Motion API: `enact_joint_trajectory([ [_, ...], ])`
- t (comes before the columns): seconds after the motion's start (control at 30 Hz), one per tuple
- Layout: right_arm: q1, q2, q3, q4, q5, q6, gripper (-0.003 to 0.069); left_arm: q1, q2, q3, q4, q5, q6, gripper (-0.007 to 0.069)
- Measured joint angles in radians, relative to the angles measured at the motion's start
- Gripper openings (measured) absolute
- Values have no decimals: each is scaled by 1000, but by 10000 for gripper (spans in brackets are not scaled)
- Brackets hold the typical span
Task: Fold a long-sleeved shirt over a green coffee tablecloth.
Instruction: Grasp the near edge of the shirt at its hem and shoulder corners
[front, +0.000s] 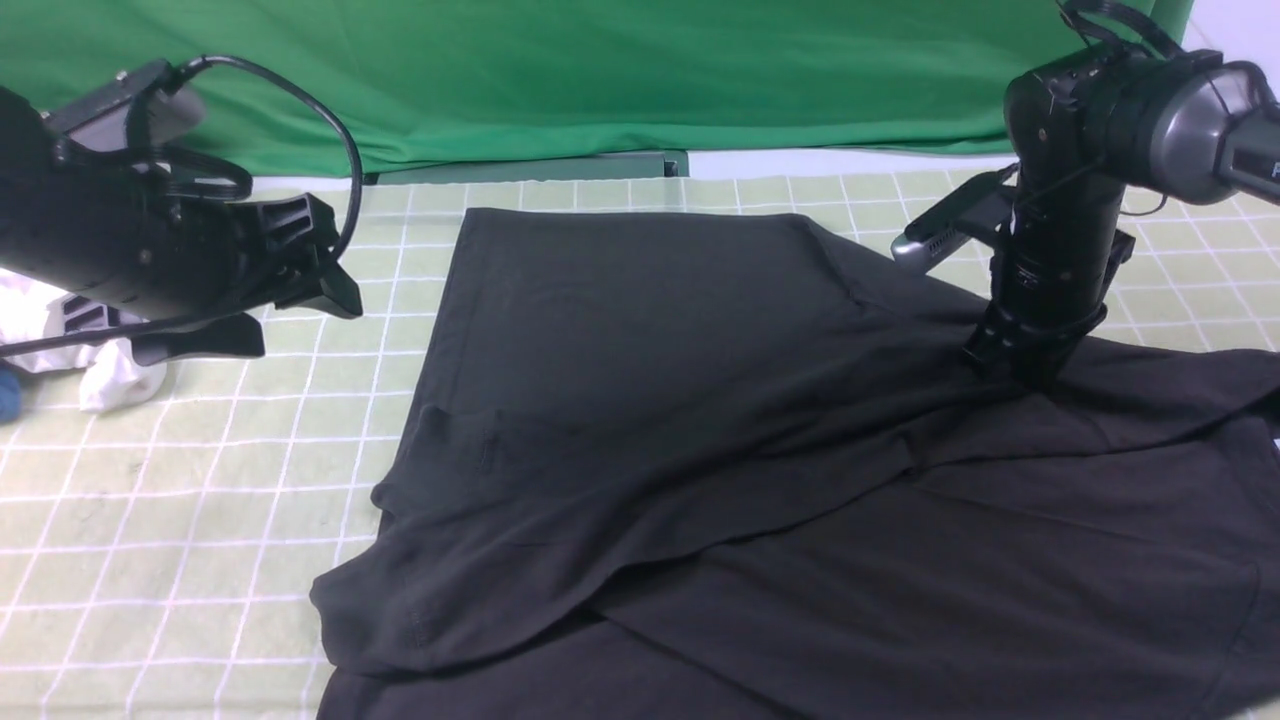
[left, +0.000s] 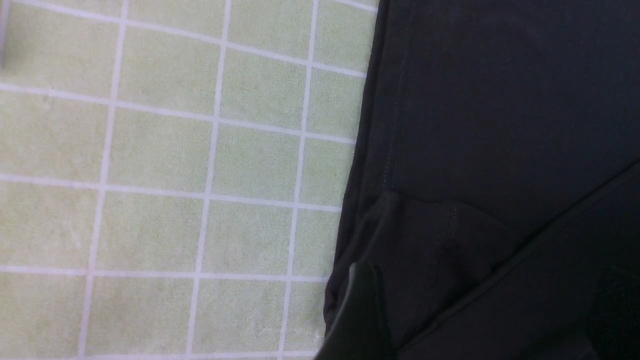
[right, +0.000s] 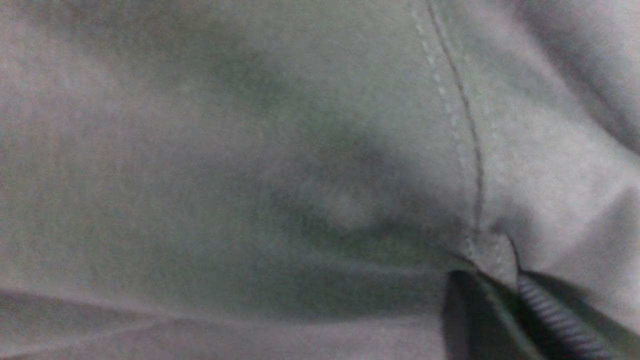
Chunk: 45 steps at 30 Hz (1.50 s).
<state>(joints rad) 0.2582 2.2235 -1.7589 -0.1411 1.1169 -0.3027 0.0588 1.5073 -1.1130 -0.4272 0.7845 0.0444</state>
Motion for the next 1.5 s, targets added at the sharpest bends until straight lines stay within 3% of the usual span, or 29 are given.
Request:
enact_joint_trajectory([
  [0.37, -71, 0, -133, -71, 58, 7, 23, 0, 0, 0, 0, 0, 0, 558],
  [0.53, -95, 3, -137, -75, 60, 8, 69, 0, 0, 0, 0, 0, 0, 558],
  [0.83, -100, 4, -213, -79, 77, 55, 459, 0, 0, 0, 0, 14, 0, 558],
  [1.07, -100, -56, -325, -83, 89, 144, 503, 0, 0, -28, 3, 69, 9, 558],
  [1.13, -100, -129, -320, -83, 89, 171, 479, 0, 0, -67, 10, 94, 10, 558],
  [1.2, -100, -202, -293, -75, 89, 193, 409, 0, 0, -94, 12, 111, 10, 558],
  [1.37, -100, -453, -94, 17, 89, 219, 85, 0, 0, -117, 33, 180, 37, 533],
  [1.5, -100, -666, 146, 67, 94, 247, 11, 0, 0, -119, 42, 266, 72, 439],
])
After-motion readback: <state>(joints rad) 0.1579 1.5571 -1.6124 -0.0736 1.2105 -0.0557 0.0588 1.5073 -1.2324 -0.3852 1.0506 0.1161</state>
